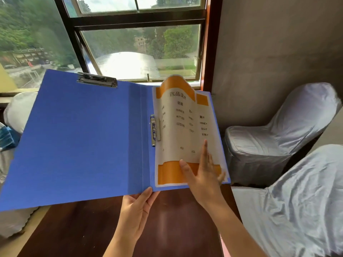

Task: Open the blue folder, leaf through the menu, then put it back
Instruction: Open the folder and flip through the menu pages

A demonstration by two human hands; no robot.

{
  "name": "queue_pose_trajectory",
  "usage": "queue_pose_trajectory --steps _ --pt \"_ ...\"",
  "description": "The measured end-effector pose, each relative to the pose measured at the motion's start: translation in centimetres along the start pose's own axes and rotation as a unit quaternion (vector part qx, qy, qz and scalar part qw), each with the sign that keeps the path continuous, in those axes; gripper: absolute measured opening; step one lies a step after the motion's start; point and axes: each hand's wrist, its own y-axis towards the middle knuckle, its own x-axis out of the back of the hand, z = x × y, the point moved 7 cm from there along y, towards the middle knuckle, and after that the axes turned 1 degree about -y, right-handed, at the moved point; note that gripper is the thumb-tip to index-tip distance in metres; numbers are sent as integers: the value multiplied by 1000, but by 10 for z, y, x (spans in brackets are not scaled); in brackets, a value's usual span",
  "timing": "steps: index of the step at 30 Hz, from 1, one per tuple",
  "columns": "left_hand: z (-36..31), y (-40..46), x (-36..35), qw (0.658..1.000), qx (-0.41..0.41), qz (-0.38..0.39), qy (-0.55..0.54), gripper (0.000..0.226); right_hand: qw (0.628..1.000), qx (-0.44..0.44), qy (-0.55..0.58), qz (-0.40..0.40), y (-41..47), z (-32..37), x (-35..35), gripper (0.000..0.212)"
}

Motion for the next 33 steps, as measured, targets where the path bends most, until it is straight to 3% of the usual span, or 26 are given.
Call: queue_pose_trajectory --steps 4,7,12,14,15,18,20,22,23,25,28,33 --pt "3 -3 -4 1000 -9 14 4 48 992 104 76 11 -9 48 -13 85" --pt "5 -7 -12 999 -11 39 31 42 972 213 87 48 -23 89 -28 81" --pt "9 -14 -20 991 -19 64 114 30 937 317 6 149 -48 108 -46 72" --pt "10 -14 -20 996 -9 60 66 29 920 350 -10 177 -56 106 -41 65" --pt "10 -14 -18 998 2 55 37 27 920 361 -10 154 -57 105 -32 59" --pt "9 -10 -9 999 15 34 -21 39 946 320 12 -39 -42 78 24 44" --pt "8 -8 -1 999 21 9 -22 43 949 261 -43 -172 -30 46 68 42" --pt "7 -6 1 1000 24 6 -10 46 952 172 -130 -216 -18 11 99 56" --pt "6 -5 1 1000 22 8 -5 48 966 115 -135 -189 -11 -10 108 69" --pt "4 -3 1 1000 18 16 1 51 998 7 -43 -54 -4 -48 112 86" --pt "1 0 3 1000 14 25 10 50 975 -53 176 123 -11 -70 102 74" --pt "1 2 5 999 22 23 9 43 971 -21 202 128 -14 -79 107 52"
